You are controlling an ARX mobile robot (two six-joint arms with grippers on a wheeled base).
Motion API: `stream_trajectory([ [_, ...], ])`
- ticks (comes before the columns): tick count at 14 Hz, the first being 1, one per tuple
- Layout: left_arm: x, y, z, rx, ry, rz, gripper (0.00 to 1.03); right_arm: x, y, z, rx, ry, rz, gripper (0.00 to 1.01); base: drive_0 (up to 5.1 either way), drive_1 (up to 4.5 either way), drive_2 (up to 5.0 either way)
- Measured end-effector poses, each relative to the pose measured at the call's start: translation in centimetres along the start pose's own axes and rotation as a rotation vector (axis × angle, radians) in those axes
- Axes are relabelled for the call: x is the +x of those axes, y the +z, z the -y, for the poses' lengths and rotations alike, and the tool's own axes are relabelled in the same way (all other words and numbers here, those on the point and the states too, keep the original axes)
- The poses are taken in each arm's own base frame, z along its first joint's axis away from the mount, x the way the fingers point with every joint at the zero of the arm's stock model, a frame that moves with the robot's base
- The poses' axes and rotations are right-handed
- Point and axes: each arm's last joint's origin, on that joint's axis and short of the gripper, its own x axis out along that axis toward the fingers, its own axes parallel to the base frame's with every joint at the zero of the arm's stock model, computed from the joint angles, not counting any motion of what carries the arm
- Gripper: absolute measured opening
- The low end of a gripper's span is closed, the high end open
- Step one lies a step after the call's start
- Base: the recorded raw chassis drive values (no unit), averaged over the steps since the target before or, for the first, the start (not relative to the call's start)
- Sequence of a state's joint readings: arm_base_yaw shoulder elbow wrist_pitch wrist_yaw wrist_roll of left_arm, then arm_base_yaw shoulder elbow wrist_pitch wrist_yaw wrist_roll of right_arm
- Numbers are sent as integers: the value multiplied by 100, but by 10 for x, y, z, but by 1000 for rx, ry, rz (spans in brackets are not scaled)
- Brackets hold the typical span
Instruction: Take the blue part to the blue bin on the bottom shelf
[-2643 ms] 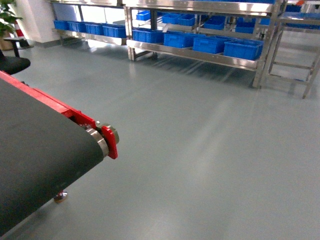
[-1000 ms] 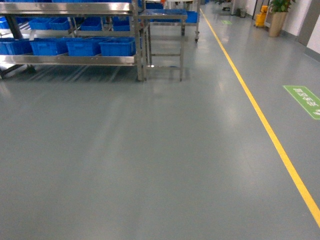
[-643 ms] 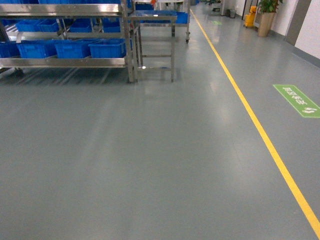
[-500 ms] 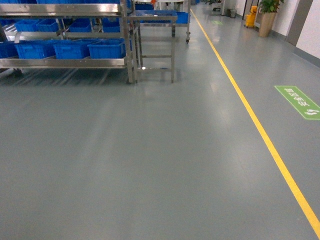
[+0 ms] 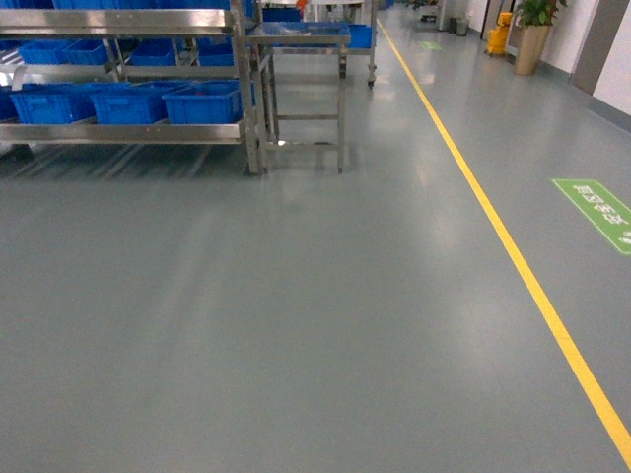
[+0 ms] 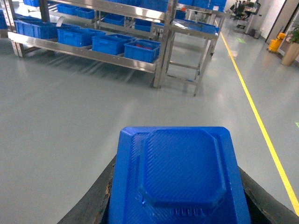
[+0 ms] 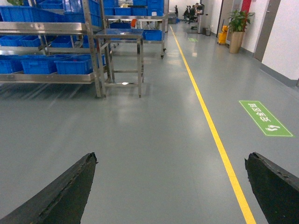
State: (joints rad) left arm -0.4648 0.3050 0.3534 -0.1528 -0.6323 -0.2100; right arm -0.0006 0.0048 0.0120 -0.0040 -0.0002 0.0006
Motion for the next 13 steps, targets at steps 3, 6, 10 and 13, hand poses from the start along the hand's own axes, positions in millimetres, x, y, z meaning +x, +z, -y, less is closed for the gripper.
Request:
stream_trajectory([
  [3, 0, 0, 0, 0, -1, 0, 44, 0, 0, 0, 0, 0, -2, 98, -6, 428, -439],
  [6, 0, -1, 0, 4, 3, -5, 44, 0, 0, 0, 0, 0, -2, 98, 1, 434, -433],
  [10, 0, -1, 0, 4, 3, -5, 44, 0, 0, 0, 0, 0, 2, 98, 10, 443, -424],
  [13, 0, -1, 0, 3, 3, -4, 44, 0, 0, 0, 0, 0, -1, 98, 7, 440, -427],
])
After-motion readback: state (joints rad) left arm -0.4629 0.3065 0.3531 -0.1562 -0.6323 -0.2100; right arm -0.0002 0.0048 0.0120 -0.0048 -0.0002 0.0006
